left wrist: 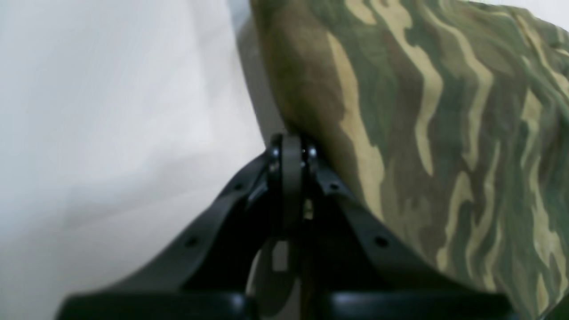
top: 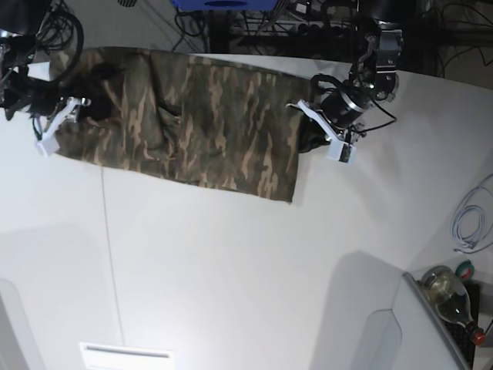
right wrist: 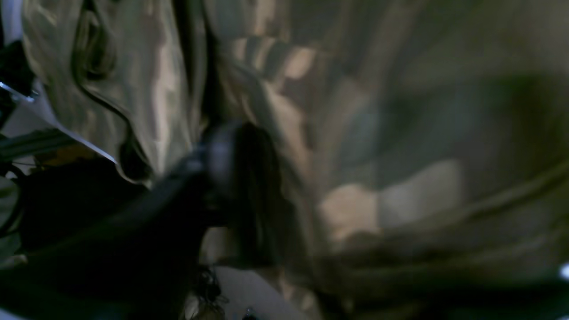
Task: Layout the t-shirt on the table in an organized manner, then fold the t-shirt properly
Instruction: 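Grasp the folded strip ends with both grippers and push them together, then fold the shirt over onto itself with the right gripper, then release the shirt and move both grippers to its sides, then tuck and smooth the folded shirt edges with the left gripper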
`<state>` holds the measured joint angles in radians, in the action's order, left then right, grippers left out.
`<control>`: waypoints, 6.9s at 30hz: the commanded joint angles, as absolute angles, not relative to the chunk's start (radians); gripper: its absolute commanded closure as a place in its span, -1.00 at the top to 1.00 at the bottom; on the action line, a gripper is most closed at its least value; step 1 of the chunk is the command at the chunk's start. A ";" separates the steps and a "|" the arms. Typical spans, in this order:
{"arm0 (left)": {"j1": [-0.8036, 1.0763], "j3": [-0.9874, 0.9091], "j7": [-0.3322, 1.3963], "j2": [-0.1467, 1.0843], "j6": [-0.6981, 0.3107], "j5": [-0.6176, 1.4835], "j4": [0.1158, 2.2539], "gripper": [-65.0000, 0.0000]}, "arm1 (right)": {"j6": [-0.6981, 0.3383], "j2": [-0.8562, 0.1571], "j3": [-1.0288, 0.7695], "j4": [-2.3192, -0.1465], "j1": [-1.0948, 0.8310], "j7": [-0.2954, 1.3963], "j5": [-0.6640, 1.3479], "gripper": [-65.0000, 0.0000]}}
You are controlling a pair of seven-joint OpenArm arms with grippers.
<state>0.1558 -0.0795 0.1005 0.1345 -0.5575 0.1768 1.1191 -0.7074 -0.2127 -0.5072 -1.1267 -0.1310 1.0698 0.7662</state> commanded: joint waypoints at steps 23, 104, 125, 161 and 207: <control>0.153 0.044 0.099 0.097 -0.562 0.174 1.133 -1.00 | -0.163 -0.025 -0.378 -1.647 -0.039 1.333 0.753 -0.98; 0.438 -0.777 0.323 0.271 -0.567 0.183 1.481 -1.00 | 0.295 -0.111 0.455 -1.596 0.019 0.693 0.521 -0.88; 0.453 -0.657 0.323 0.251 -0.567 0.182 1.481 -1.00 | 0.295 0.027 0.639 -1.248 0.254 0.634 0.519 -1.00; 0.483 -0.555 0.329 0.243 -0.567 0.183 1.563 -1.00 | 0.295 -0.065 0.639 -1.527 -0.174 0.690 0.414 -1.00; 0.065 0.188 0.331 0.151 -0.564 0.509 1.041 -0.97 | 0.295 -0.239 0.105 -1.931 -0.371 0.733 0.407 -1.00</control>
